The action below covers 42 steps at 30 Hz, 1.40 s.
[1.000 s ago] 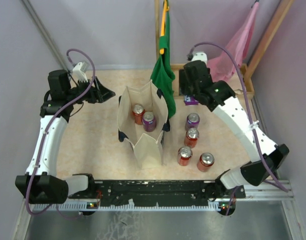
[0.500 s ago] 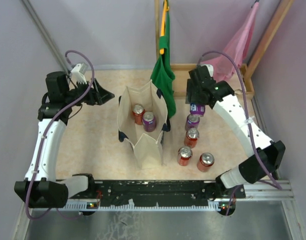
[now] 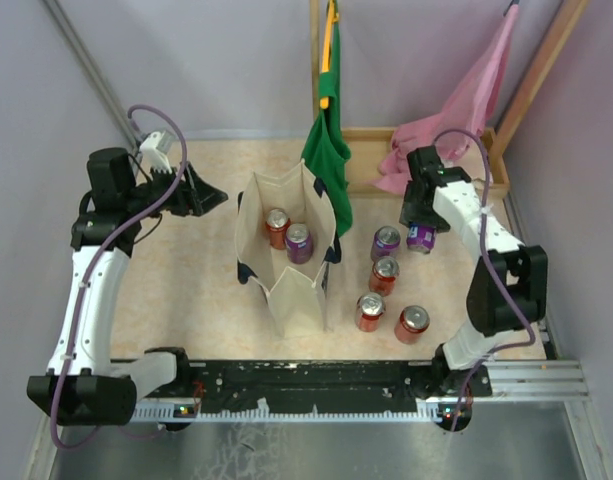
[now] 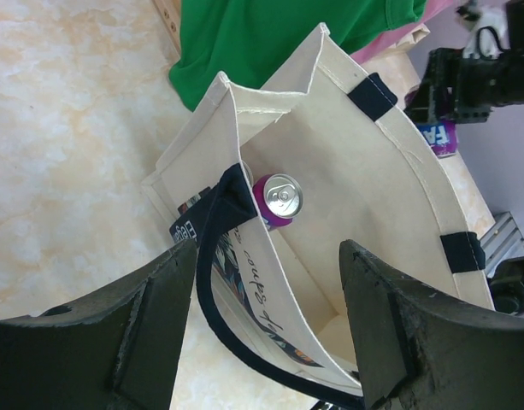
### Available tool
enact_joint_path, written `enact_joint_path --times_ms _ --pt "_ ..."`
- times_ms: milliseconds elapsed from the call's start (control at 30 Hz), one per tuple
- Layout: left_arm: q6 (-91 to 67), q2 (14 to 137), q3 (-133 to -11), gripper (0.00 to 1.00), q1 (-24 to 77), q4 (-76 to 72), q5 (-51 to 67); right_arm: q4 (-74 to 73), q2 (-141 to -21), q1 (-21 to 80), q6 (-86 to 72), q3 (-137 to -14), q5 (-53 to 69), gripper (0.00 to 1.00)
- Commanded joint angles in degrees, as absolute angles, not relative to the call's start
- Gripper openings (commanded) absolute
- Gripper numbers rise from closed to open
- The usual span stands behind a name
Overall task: Place the beverage into the canvas bag
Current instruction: Place the drink at the center of the board.
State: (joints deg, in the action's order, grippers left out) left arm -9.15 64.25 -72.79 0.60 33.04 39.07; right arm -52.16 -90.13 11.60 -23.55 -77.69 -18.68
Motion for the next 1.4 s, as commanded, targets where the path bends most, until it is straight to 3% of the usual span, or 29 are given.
enact_joint_path --times_ms 0,267,600,700,800,933,1033,1367 --pt "-8.0 62.5 -72.4 0.74 0.5 34.2 39.0 -46.5 -95.9 10.3 -20.8 -78.8 -18.8 0.00" --pt "-7.9 61.9 -72.6 0.74 0.5 34.5 38.9 -44.3 -107.0 8.8 -20.0 -81.2 -17.4 0.00" --pt "-7.3 60.9 -72.7 0.74 0.5 35.8 38.4 -42.9 -111.7 7.1 -19.6 -80.9 -20.0 0.00" --pt "-7.5 60.8 -72.5 0.74 0.5 35.7 38.4 -42.5 -111.6 7.1 -19.5 -79.9 -18.7 0.39" --pt "-7.8 61.0 -72.4 0.74 0.5 35.3 38.6 -41.9 -111.2 7.1 -19.6 -78.7 -17.2 0.60" --pt "-7.8 61.3 -72.6 0.74 0.5 35.0 38.8 -41.8 -110.7 7.1 -19.7 -77.4 -15.3 0.79" --pt "-7.8 61.3 -72.6 0.74 0.5 35.2 39.0 -42.2 -110.6 7.1 -19.8 -76.9 -13.8 0.85" --pt "-7.7 60.8 -72.4 0.74 0.5 35.2 39.2 -41.8 -108.2 7.1 -20.9 -73.4 -10.7 0.89"
